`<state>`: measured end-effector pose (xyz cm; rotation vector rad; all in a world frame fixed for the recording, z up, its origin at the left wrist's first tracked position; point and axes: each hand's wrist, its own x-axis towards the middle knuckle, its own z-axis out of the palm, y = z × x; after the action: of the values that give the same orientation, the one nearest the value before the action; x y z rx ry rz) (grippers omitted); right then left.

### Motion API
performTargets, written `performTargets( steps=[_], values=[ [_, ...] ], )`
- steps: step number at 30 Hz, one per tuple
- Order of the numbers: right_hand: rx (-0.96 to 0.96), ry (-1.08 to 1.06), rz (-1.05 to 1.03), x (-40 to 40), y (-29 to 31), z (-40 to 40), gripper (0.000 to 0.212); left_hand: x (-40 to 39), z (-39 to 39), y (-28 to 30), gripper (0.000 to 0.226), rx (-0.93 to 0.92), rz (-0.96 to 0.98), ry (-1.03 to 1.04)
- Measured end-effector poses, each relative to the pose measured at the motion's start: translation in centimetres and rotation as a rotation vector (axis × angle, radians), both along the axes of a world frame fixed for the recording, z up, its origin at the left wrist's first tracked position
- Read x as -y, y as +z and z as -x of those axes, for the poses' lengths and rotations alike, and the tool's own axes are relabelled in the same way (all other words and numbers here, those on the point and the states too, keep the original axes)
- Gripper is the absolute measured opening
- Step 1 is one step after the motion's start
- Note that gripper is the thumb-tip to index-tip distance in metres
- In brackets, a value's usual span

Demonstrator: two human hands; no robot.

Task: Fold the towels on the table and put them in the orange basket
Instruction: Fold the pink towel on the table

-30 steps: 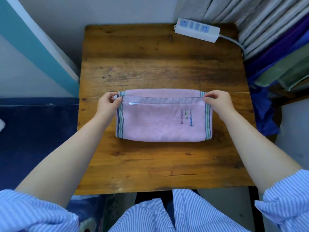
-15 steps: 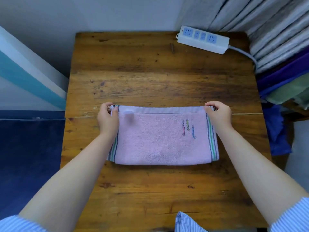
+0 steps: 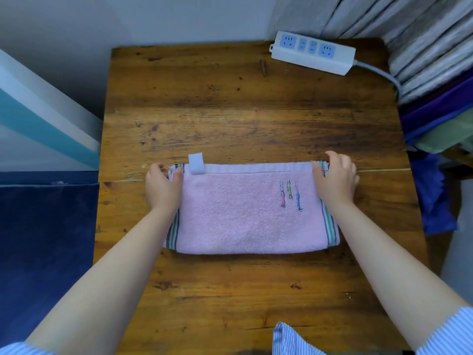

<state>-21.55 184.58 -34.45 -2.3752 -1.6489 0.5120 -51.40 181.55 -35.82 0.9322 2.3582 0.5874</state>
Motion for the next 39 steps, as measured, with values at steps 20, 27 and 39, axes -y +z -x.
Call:
performTargets(
  steps=[20, 27, 39],
  values=[
    [-0.025, -0.057, 0.172, 10.9, 1.1, -1.1, 0.027, 11.7, 0.5, 1.5, 0.04, 0.112, 0.074, -0.224],
    [0.09, 0.04, 0.123, 11.1, 0.5, -2.2, 0.032, 11.1, 0.2, 0.7, 0.03, -0.094, 0.176, -0.275],
    [0.253, 0.051, 0.149, 12.2, -0.6, -1.9, 0.028, 11.4, -0.7, 0.5, 0.022, -0.456, 0.256, -0.438]
  ],
)
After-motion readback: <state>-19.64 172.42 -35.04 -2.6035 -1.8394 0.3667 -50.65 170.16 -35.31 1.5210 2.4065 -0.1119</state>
